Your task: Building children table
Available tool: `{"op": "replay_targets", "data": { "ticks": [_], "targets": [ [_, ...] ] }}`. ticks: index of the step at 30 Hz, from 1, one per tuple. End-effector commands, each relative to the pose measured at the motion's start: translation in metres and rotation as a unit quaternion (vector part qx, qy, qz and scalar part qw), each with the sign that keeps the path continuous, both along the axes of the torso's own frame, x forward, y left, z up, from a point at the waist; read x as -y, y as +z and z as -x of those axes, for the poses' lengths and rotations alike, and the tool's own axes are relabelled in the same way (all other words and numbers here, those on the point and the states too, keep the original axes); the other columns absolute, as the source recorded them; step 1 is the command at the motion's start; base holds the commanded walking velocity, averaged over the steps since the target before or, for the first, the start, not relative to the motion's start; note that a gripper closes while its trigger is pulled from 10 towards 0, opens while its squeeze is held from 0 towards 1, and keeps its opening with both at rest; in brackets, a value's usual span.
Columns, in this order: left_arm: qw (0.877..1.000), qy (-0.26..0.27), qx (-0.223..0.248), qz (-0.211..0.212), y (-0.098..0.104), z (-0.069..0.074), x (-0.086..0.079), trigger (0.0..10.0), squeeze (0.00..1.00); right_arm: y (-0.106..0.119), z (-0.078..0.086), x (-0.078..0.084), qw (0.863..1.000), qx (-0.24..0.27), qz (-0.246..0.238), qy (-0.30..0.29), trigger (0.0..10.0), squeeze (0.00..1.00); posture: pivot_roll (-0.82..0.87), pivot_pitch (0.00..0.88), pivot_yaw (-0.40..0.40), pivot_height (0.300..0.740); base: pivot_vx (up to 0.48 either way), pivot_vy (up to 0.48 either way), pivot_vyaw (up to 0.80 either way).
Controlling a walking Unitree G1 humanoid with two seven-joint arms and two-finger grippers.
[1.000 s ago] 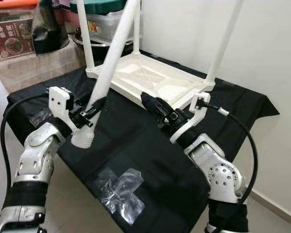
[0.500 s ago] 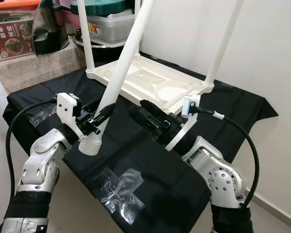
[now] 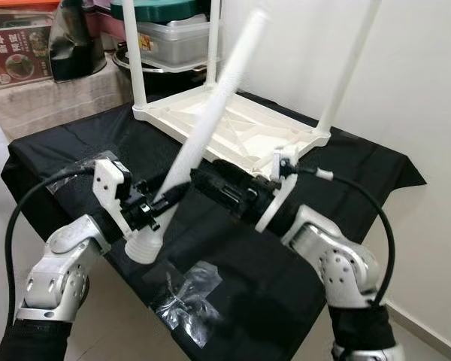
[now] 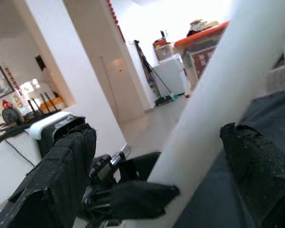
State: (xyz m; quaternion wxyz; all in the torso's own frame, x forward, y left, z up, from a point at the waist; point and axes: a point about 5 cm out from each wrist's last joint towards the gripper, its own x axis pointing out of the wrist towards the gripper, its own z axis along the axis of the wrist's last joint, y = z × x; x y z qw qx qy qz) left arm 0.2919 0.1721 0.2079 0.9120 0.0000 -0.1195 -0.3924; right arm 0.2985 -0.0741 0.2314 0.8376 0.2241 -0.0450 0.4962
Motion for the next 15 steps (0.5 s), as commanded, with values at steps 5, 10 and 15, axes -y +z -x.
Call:
{"op": "replay_targets", "data": {
  "ticks": [5,10,15],
  "targets": [
    [1.0,-0.019,0.006,-0.006,0.005,0.006,0.004,10.0,0.0,-0.002,-0.005,0.002,1.0,-0.014,-0.015,-0.003,10.0,0.0,0.15,0.0,-0.123,0.74,0.0,0.0,0.0],
    [0.999,-0.032,0.01,-0.008,0.009,0.008,0.007,10.0,0.0,-0.009,-0.011,-0.002,0.998,-0.046,-0.042,-0.012,10.0,0.0,0.15,0.0,-0.12,0.74,0.0,0.0,0.0],
    [0.997,-0.069,0.003,-0.022,0.006,0.014,0.014,10.0,0.0,-0.011,-0.015,-0.005,0.997,-0.056,-0.055,-0.016,10.0,0.0,0.15,0.0,-0.114,0.74,0.0,0.0,0.0]
  ]
}}
